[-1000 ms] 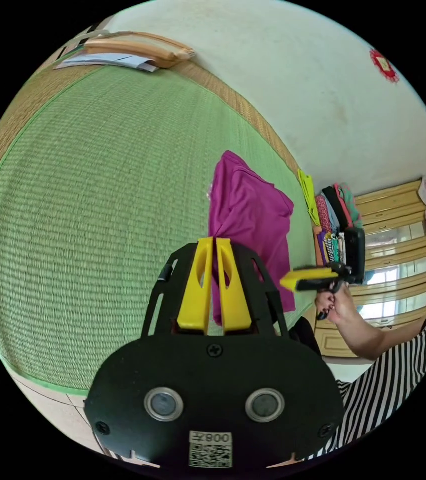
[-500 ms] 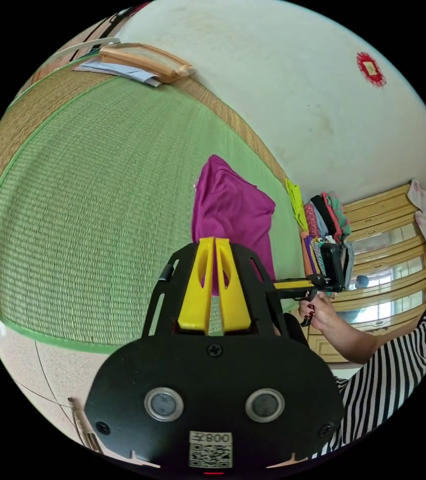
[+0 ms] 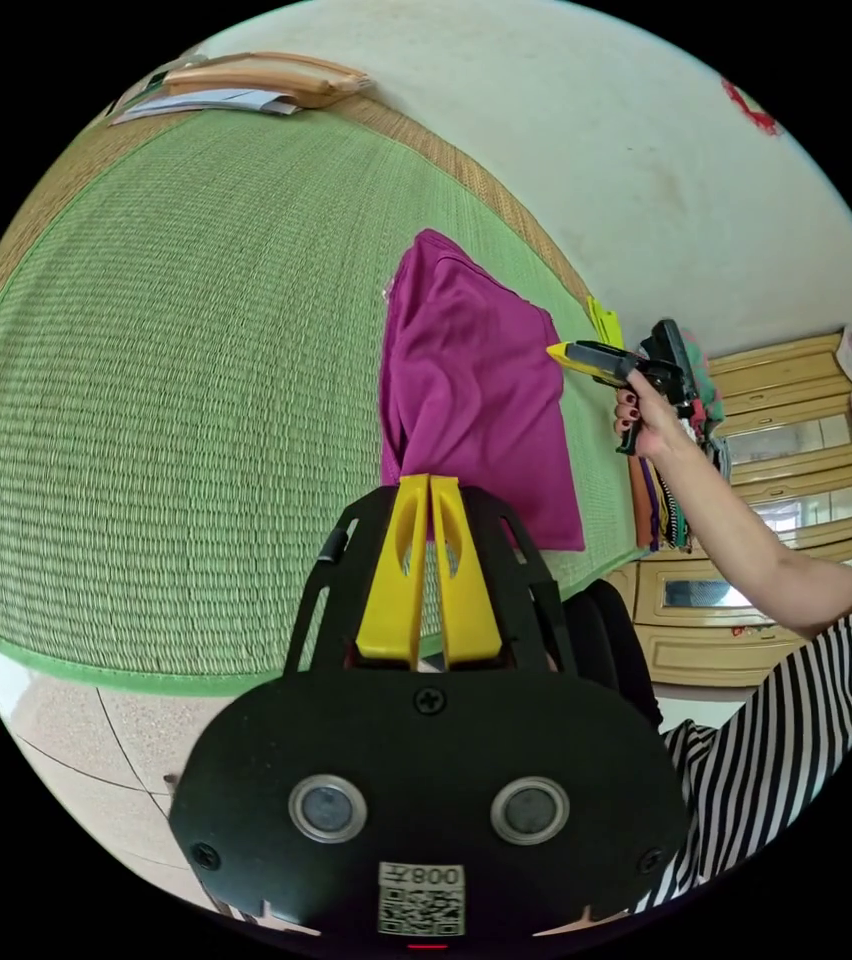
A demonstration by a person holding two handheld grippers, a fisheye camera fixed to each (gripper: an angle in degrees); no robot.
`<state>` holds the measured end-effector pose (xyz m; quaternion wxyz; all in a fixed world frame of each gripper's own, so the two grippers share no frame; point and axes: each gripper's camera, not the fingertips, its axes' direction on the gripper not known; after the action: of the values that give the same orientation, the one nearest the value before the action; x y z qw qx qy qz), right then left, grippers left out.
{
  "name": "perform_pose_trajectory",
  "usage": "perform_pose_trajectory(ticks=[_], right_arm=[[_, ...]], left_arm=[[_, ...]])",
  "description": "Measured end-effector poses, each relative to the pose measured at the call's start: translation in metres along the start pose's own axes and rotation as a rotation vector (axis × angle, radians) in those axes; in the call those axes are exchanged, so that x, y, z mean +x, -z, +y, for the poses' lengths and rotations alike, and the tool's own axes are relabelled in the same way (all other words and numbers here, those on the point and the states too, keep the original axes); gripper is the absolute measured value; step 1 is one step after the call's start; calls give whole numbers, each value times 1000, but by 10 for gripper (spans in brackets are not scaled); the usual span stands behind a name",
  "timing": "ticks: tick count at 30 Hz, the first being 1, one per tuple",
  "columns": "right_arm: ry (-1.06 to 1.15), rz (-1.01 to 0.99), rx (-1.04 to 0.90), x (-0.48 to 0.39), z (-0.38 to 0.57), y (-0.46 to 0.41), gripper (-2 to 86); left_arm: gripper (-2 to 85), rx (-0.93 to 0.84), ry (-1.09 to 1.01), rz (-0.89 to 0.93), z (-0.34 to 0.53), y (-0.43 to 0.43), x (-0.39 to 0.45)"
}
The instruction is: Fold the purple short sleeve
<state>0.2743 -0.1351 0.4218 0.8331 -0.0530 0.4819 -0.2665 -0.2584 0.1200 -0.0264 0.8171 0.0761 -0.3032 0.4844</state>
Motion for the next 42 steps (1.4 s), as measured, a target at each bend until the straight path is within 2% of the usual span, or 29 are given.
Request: perform_pose_trajectory(ticks=[7, 10, 13, 16, 20, 23, 29, 34, 37, 42], right_arm=[[-64, -170, 36, 33, 7, 15, 0], [-27, -180, 65, 29, 29, 39, 1], [21, -293, 84, 22, 73, 62, 1], [64, -376, -20, 7, 128, 54, 1], [64, -314, -236, -8, 192, 13, 1], [-16, -364, -180, 3, 209, 17, 2], [-33, -380, -79, 8, 221, 60, 9], [-96, -427, -100, 28, 240, 68, 40], [-122, -448, -126, 33, 250, 66, 64], [-158, -516, -109, 36, 261, 67, 78]], left_arm=[[1, -3, 28, 62, 9, -20, 7], [2, 27, 8, 71, 16, -19, 18], [3, 45, -31, 117, 27, -21, 34], [5, 8, -83, 163, 38, -35, 53], [11, -64, -132, 201, 49, -64, 76], [24, -127, -205, 214, 55, -88, 99], [54, -231, -491, 85, 65, -132, 169], [42, -354, -672, -183, 75, -177, 208], [25, -341, -710, -241, 81, -185, 213], [14, -309, -680, -204, 86, -180, 209]])
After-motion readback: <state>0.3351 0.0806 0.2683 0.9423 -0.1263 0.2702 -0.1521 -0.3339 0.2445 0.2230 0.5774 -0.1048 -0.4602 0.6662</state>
